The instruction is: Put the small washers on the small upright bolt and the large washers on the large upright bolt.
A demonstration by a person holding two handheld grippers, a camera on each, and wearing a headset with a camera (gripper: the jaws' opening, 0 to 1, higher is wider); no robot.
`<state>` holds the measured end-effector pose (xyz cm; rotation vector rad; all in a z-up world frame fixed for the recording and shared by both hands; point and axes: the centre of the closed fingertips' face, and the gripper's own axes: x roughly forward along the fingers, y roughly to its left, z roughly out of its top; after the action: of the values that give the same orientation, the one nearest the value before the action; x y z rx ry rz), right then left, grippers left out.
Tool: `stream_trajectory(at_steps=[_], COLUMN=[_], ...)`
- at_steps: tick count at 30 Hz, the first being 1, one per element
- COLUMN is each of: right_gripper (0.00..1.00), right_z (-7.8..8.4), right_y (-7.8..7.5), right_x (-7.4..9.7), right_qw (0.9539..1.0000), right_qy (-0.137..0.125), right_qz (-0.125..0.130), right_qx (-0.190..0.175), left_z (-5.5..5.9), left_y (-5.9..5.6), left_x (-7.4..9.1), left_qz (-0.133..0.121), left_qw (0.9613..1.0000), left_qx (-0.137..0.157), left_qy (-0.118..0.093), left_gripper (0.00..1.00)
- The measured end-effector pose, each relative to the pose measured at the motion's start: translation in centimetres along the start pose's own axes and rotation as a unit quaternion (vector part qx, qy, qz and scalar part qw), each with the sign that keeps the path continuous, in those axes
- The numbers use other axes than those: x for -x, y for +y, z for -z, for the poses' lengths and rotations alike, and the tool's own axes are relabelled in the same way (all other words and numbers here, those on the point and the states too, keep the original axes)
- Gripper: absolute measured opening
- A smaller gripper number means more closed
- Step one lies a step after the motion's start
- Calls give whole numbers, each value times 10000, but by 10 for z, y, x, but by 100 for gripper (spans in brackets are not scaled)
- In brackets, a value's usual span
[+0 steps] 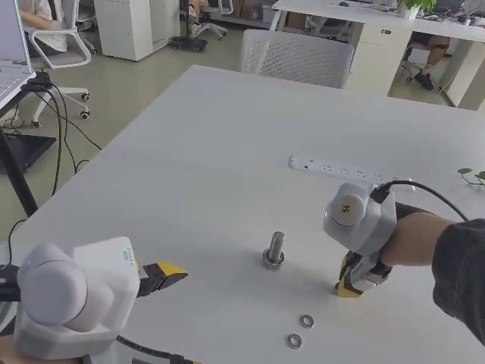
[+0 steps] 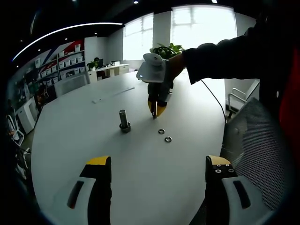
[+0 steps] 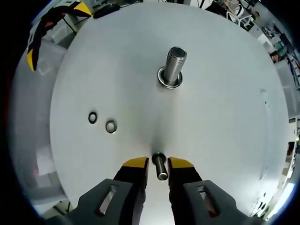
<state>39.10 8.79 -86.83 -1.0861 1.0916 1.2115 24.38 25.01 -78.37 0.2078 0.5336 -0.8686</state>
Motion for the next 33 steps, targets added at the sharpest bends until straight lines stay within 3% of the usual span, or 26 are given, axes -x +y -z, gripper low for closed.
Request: stream_trajectory(at_steps=[18, 33], right_gripper=[38, 43], right_z=[10, 21], right_y=[1, 9], right_x=[16, 30], right_qw=[9995, 9981], right_qy=[-165, -319], right_qz=[87, 185], right_qx=[-271, -489], left_z=[-4, -8], left_y=[-1, -4], left_x=[-2, -3], left_qz=[33, 62], left_qw=[10000, 9999], left_qx=[-53, -109], left_qy=[-30, -58], left_gripper=[83, 83])
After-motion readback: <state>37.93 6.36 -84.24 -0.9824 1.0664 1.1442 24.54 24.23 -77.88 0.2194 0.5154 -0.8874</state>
